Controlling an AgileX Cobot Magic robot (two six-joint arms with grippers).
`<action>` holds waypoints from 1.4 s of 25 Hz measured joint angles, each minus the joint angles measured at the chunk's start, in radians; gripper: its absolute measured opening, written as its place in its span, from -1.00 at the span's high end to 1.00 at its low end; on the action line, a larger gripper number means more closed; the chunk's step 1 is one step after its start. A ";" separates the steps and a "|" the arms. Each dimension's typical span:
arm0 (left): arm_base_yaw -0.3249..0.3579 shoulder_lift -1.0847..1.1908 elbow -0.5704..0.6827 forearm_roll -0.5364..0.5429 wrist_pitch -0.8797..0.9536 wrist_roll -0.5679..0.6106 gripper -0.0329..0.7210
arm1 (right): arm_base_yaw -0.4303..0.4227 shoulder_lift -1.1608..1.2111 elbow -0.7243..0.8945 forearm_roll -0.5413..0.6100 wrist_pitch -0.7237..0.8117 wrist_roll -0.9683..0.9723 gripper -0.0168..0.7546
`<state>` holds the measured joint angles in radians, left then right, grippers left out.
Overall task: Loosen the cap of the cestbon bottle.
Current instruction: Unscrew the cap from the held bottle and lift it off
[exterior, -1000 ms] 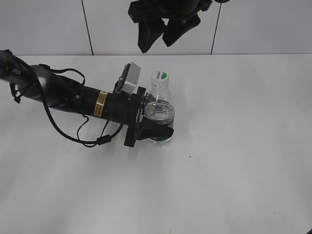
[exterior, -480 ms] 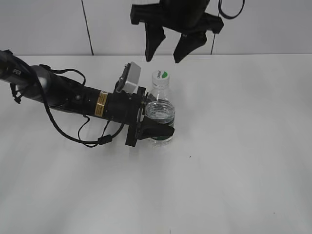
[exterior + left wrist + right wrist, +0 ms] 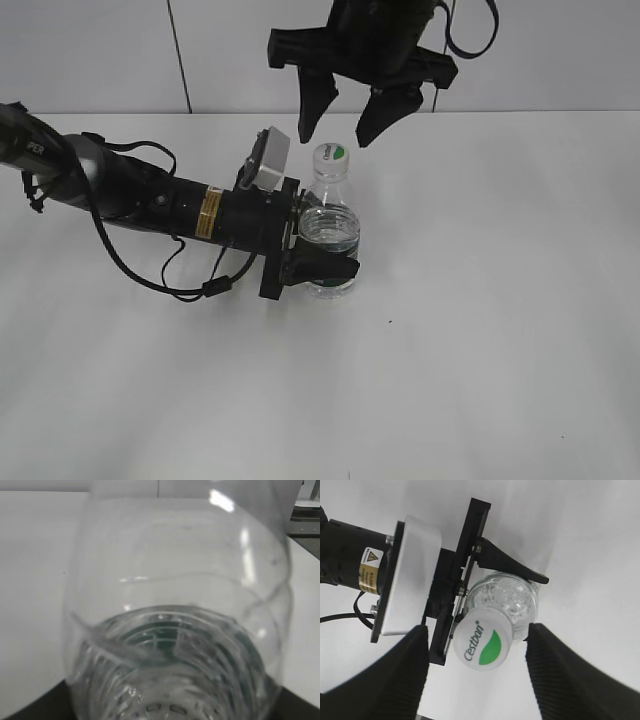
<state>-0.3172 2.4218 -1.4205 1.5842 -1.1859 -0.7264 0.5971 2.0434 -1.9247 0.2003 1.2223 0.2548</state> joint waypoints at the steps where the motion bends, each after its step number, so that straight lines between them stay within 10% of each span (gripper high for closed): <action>1: 0.000 0.000 0.000 -0.001 0.001 0.000 -0.15 | 0.000 0.001 0.000 0.001 0.000 0.000 -0.25; 35: -0.002 0.000 0.000 -0.006 0.007 0.000 -0.15 | 0.000 0.026 0.033 -0.018 -0.002 -0.014 -0.03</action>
<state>-0.3191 2.4218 -1.4205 1.5785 -1.1792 -0.7264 0.5971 2.0693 -1.8919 0.1823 1.2204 0.2404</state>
